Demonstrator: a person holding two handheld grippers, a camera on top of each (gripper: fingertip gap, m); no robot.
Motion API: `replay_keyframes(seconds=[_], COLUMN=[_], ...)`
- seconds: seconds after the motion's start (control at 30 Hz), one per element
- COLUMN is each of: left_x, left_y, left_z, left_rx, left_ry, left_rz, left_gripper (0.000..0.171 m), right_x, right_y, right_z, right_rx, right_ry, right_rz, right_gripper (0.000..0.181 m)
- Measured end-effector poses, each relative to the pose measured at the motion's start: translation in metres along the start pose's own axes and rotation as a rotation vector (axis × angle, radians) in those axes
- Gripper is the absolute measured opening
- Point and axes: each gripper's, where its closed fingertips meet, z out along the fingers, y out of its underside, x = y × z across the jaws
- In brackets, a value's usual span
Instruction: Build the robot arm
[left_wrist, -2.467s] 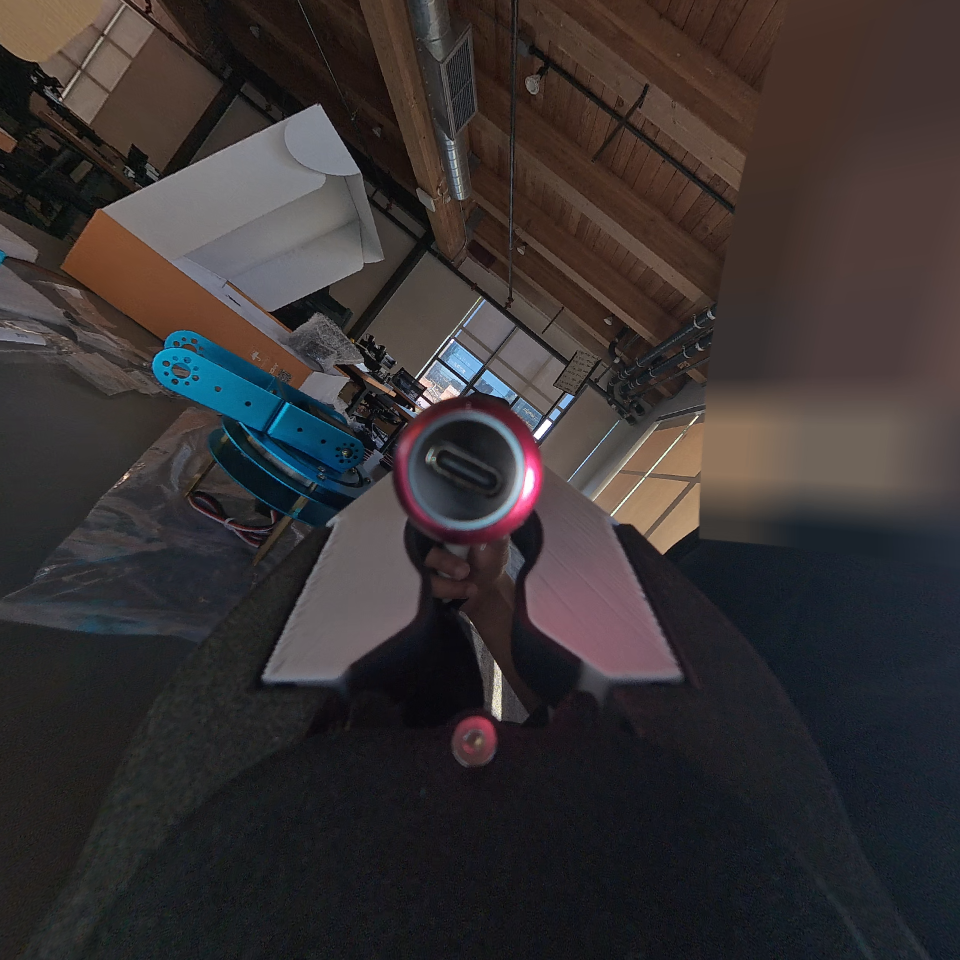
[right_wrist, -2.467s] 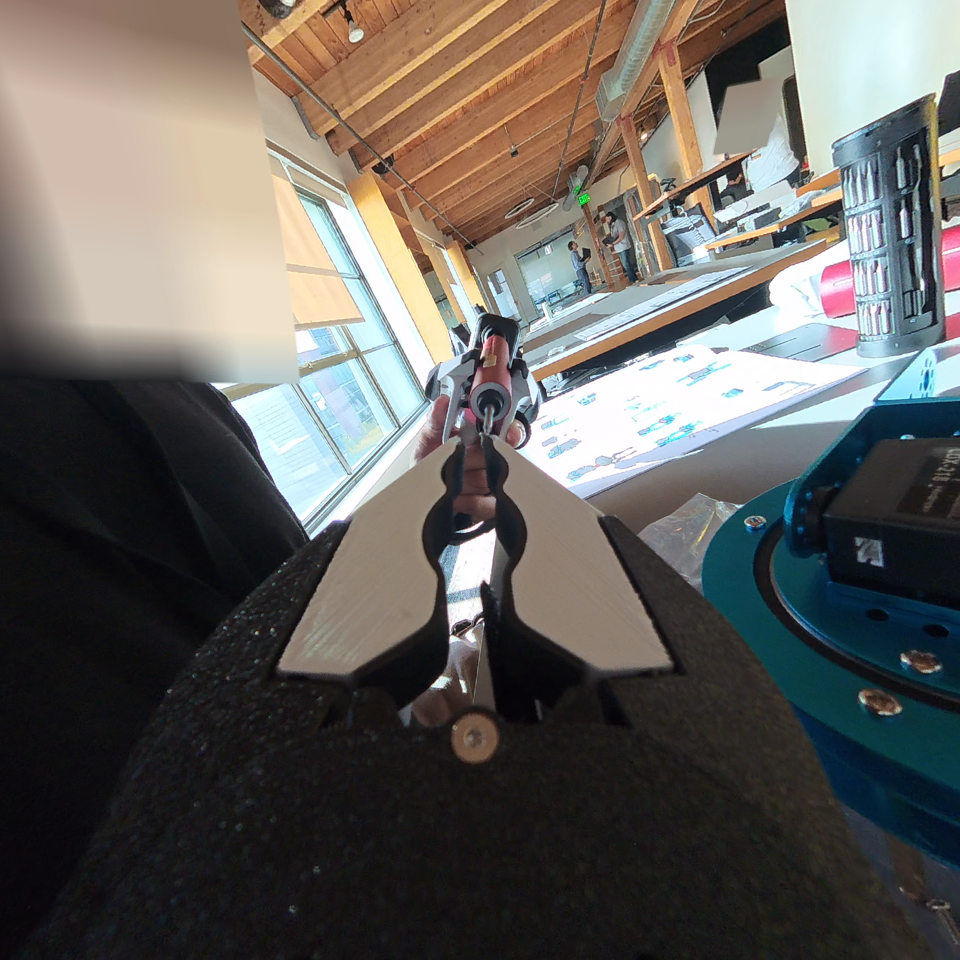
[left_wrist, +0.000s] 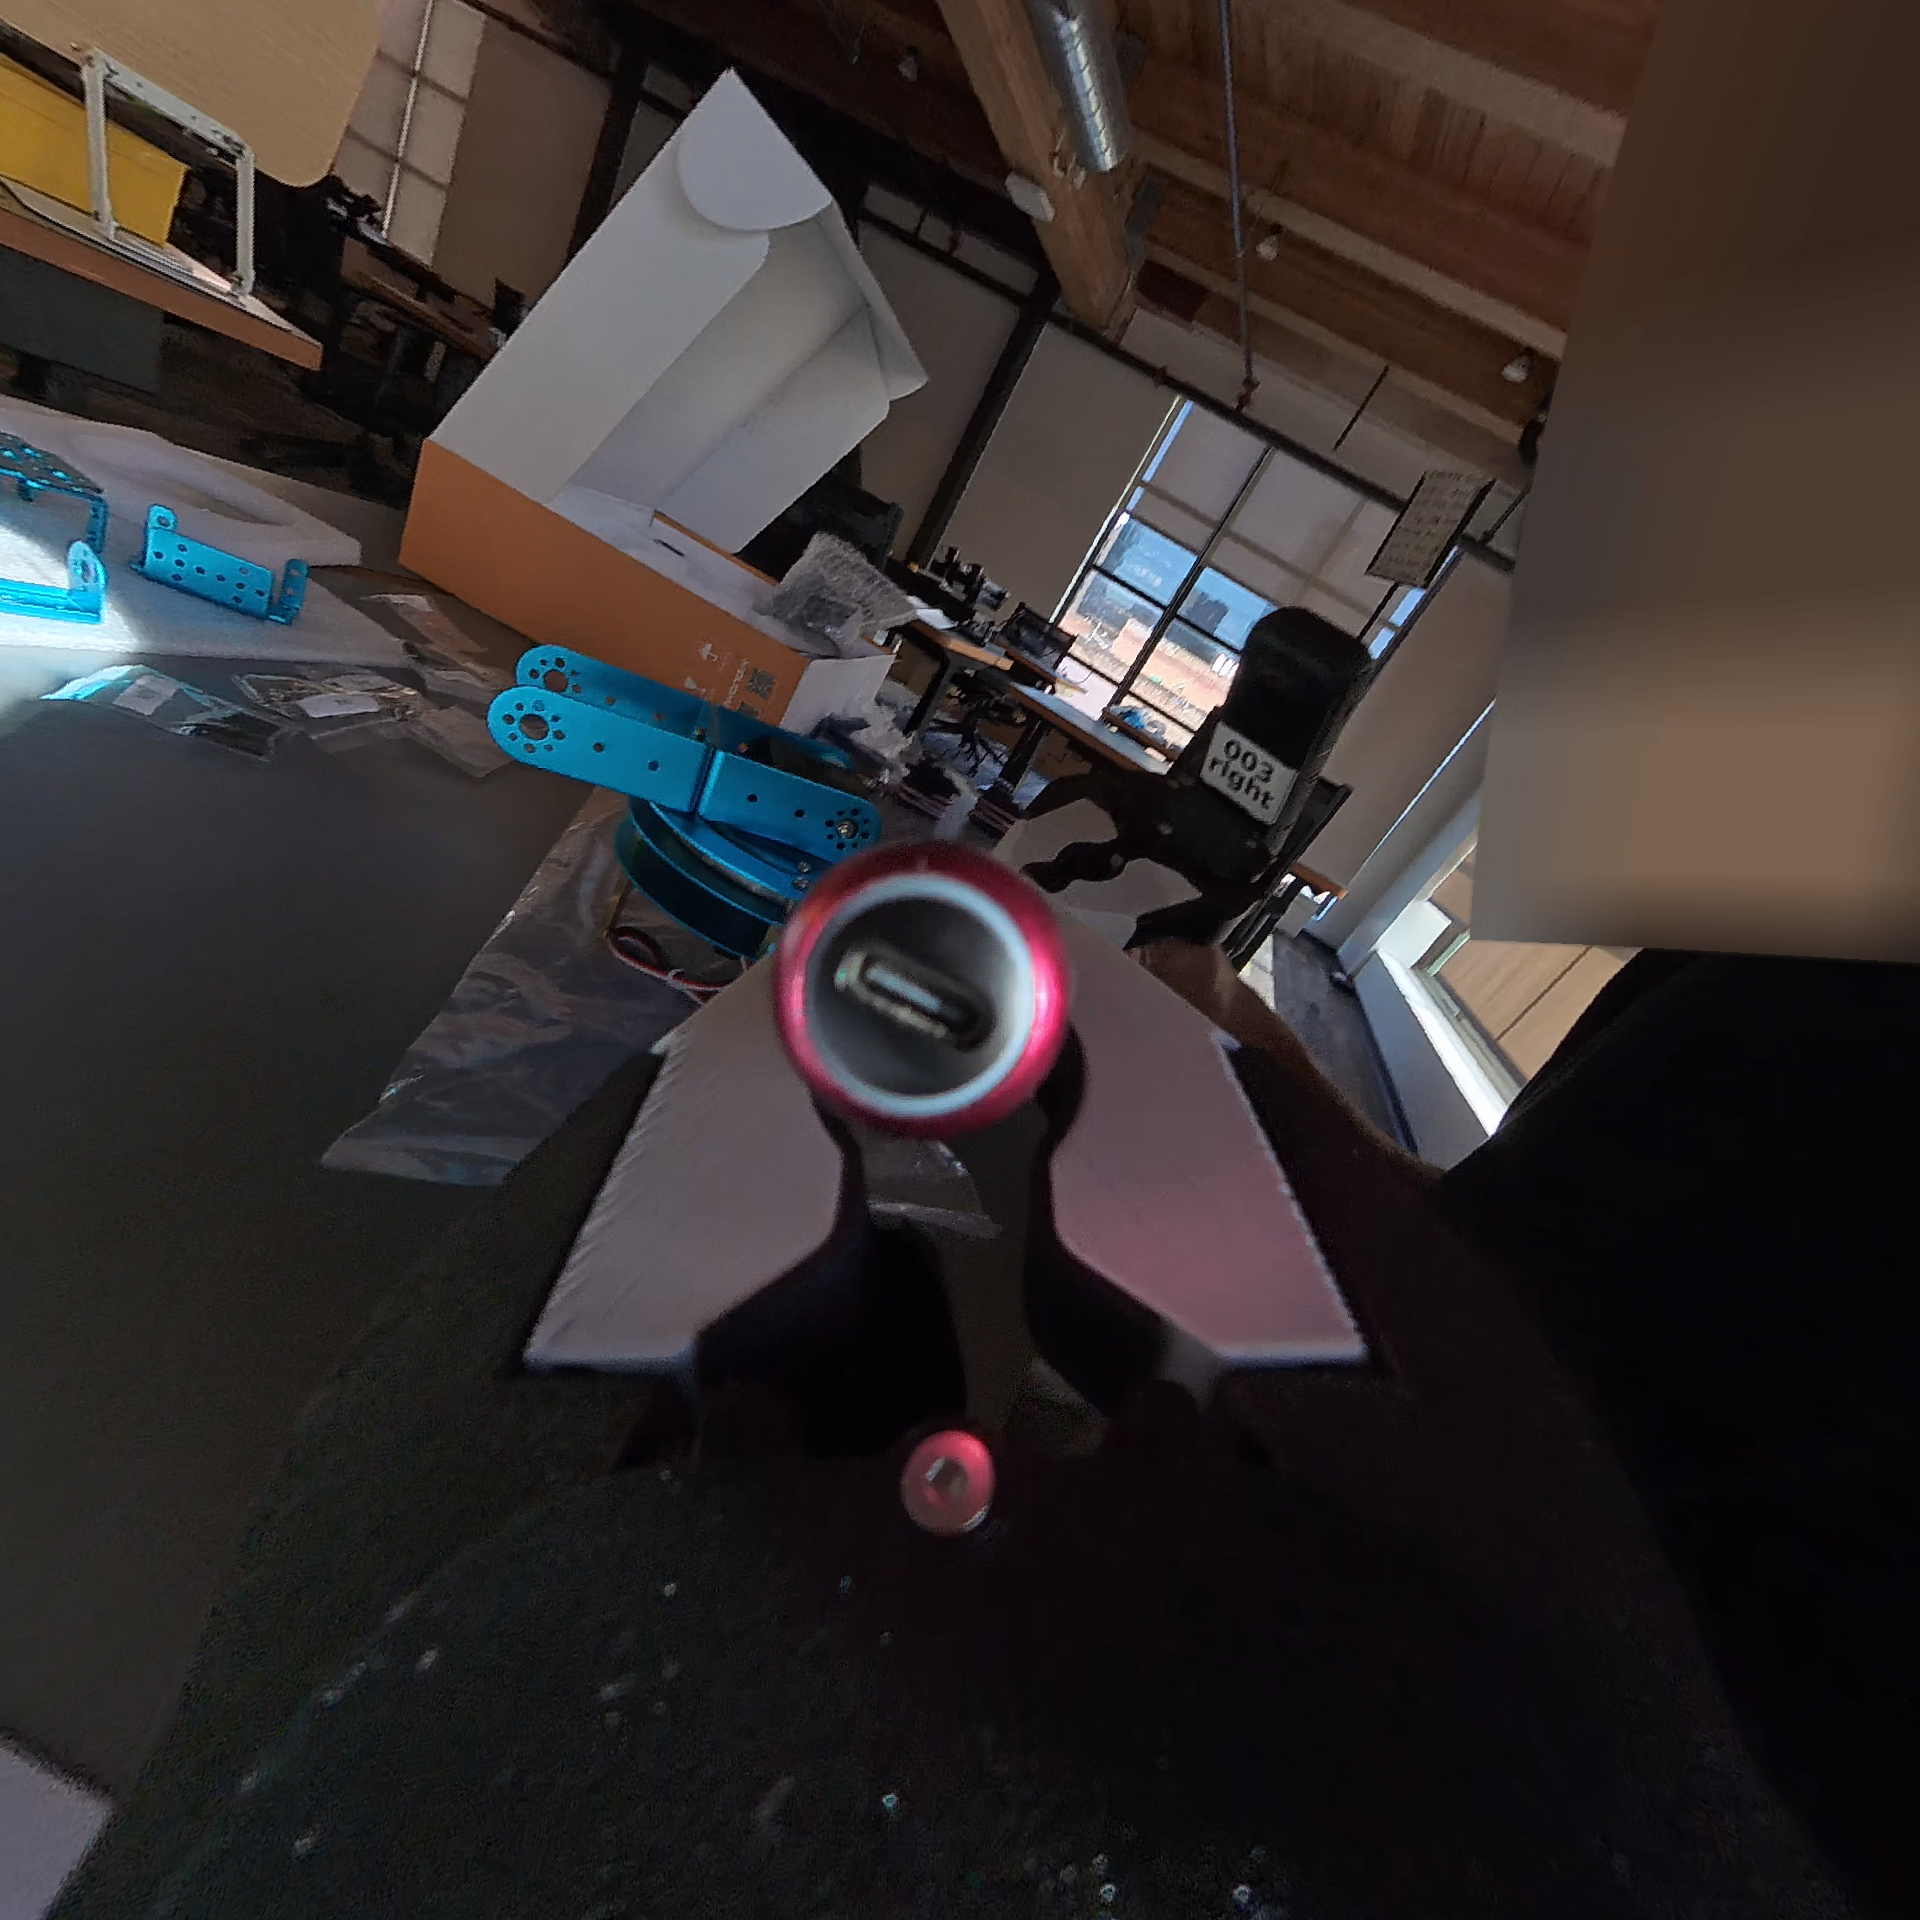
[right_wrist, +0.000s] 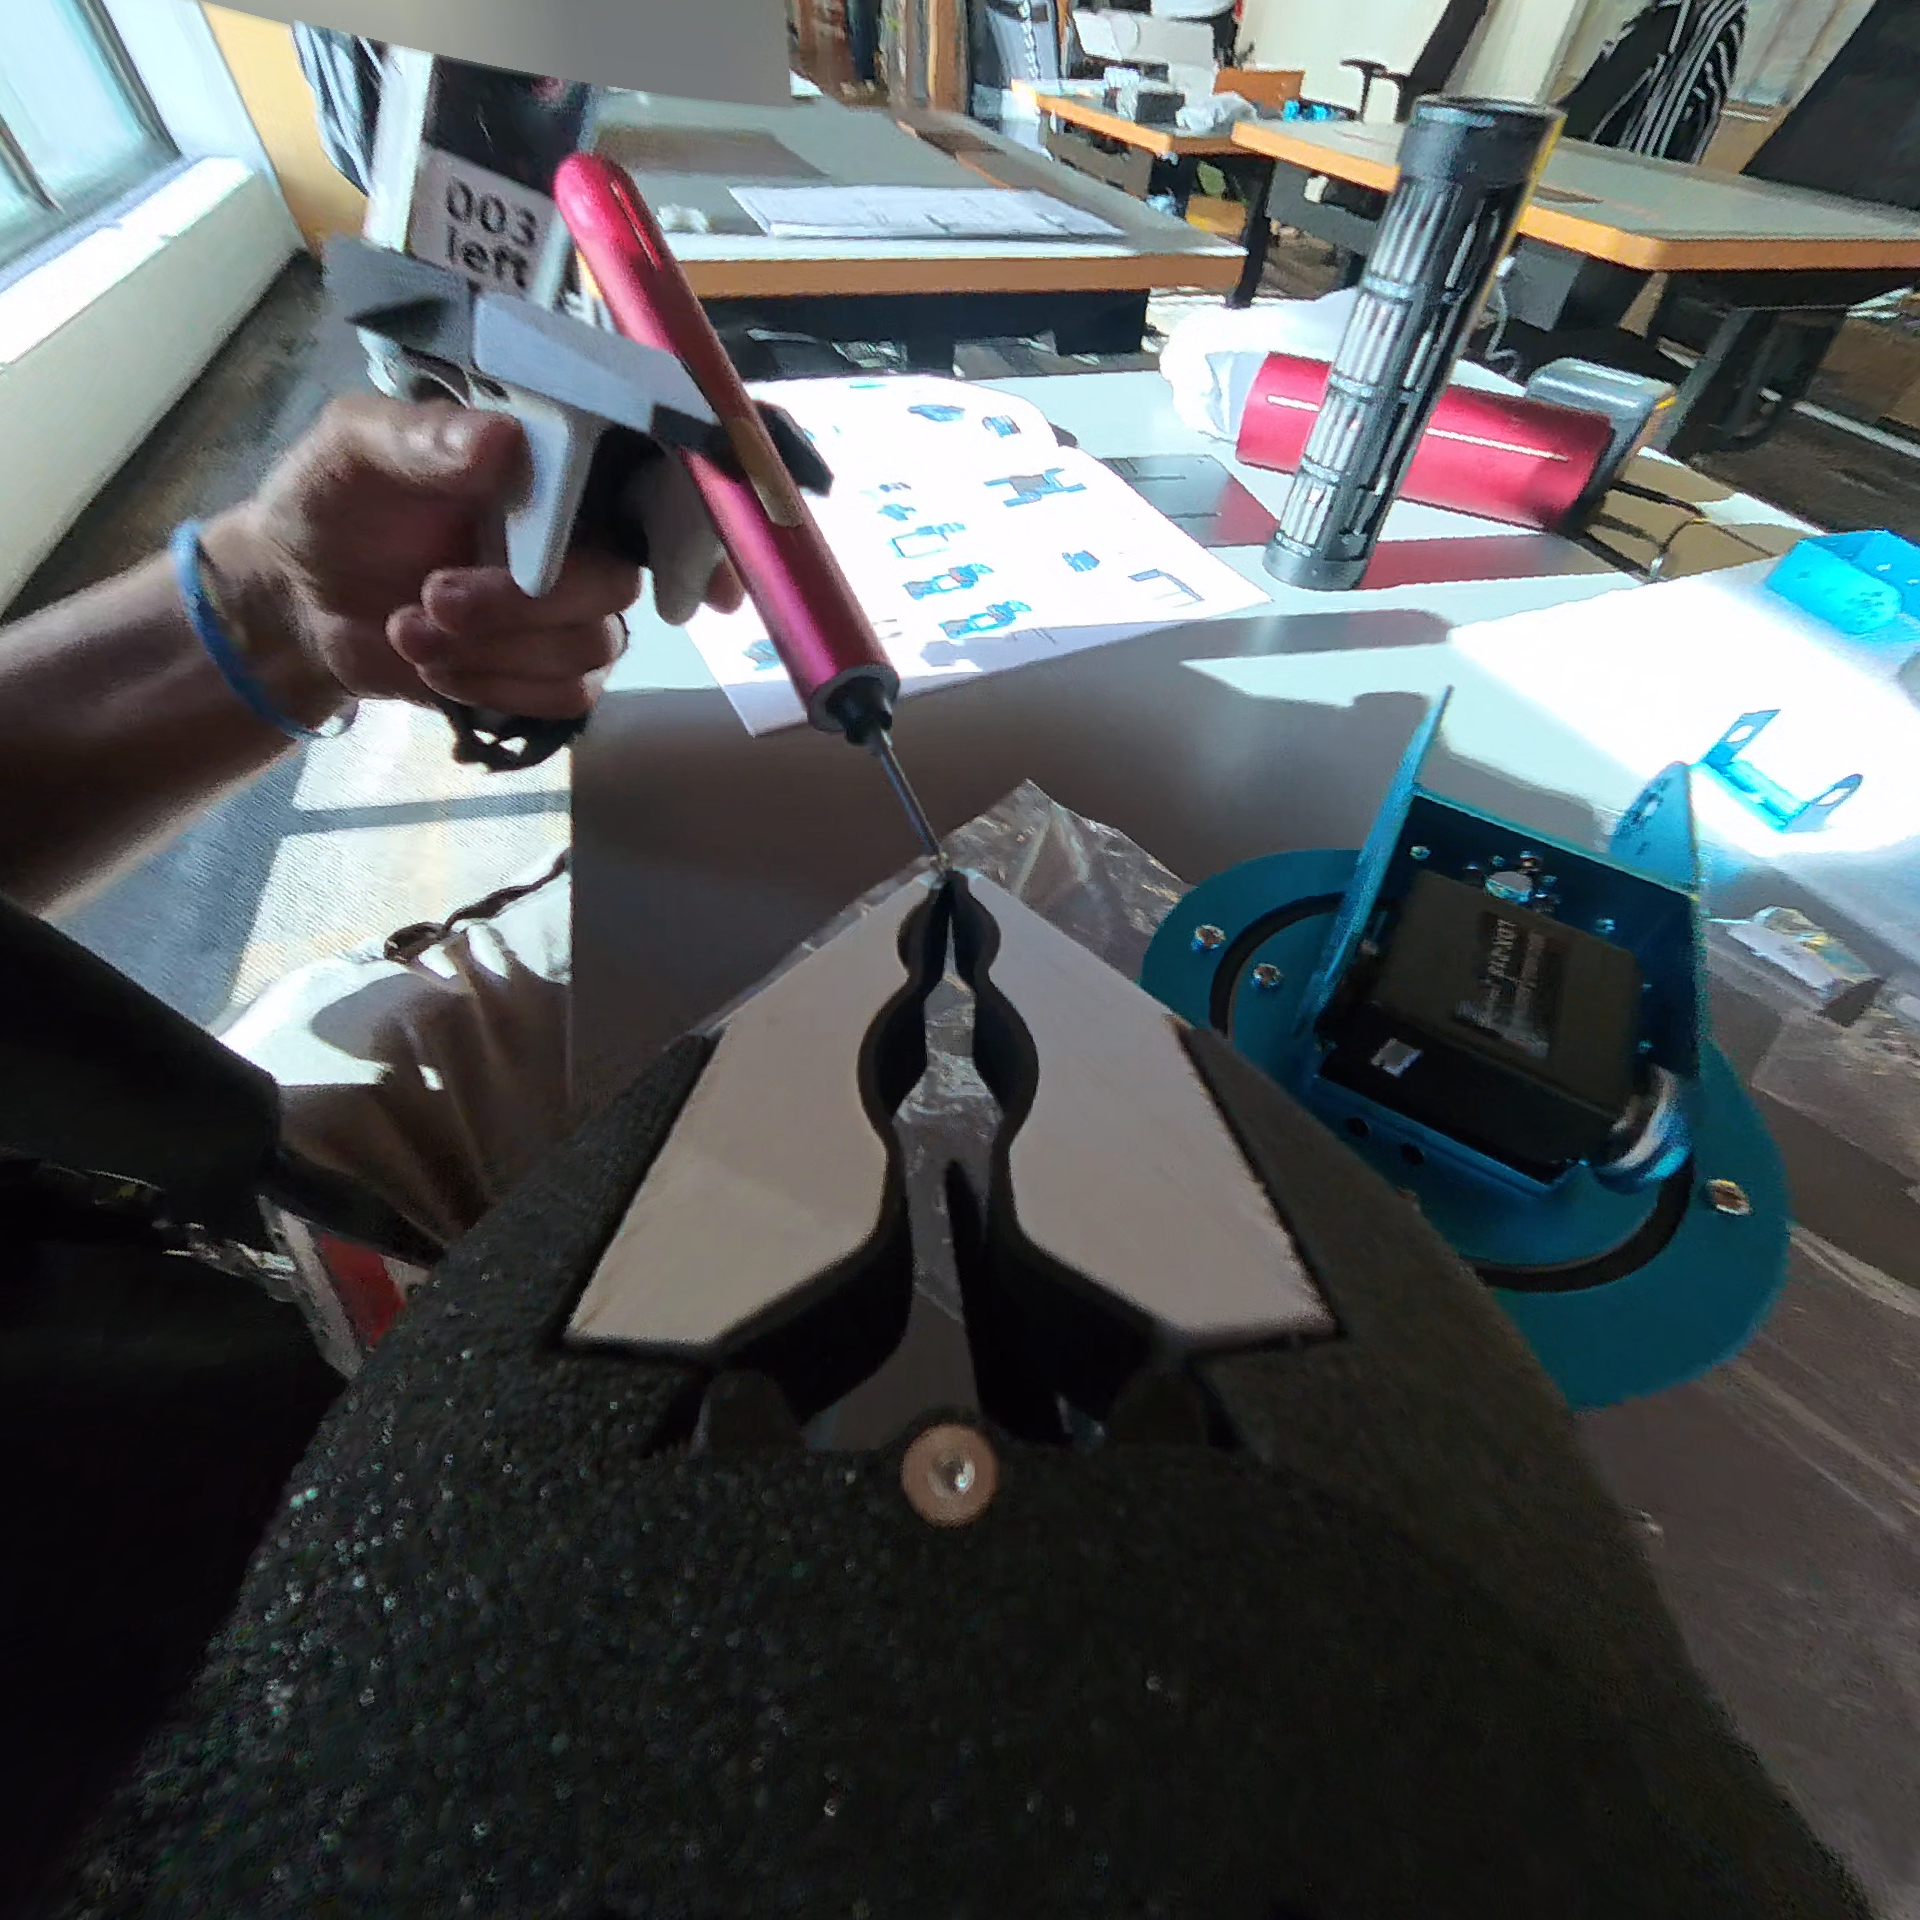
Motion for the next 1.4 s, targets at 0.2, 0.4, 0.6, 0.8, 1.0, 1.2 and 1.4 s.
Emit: replay_keyframes(seconds=[0.2,0.4,0.6,0.8,1.0,1.2,1.4], left_x=[-0.003,-0.002,0.002,0.003,0.004,0.003,0.004], left_y=[0.012,0.021,0.028,0.027,0.026,0.022,0.018], left_z=[0.005,0.007,0.009,0.008,0.007,0.008,0.005], left_rx=[-0.054,-0.08,-0.101,-0.081,-0.052,0.012,0.028], left_ry=[-0.029,-0.009,0.002,0.012,0.003,-0.03,-0.019], left_rz=[0.036,0.008,0.024,0.025,0.043,0.048,0.041], left_gripper=[0.02,0.021,0.021,0.021,0.02,0.02,0.02], right_x=[0.009,0.011,0.011,0.009,0.01,0.017,0.015], right_y=[0.011,0.009,0.011,0.009,0.007,0.001,-0.002], right_z=[0.0,-0.007,-0.011,-0.011,-0.009,-0.008,-0.007], right_rx=[-0.08,-0.03,-0.057,-0.04,-0.017,-0.008,-0.009], right_ry=[0.093,0.081,0.079,0.064,0.064,0.095,0.084], right_rz=[-0.1,-0.059,-0.103,-0.106,-0.106,-0.077,-0.088], right_gripper=[0.0,0.0,0.0,0.0,0.0,0.0,0.001])
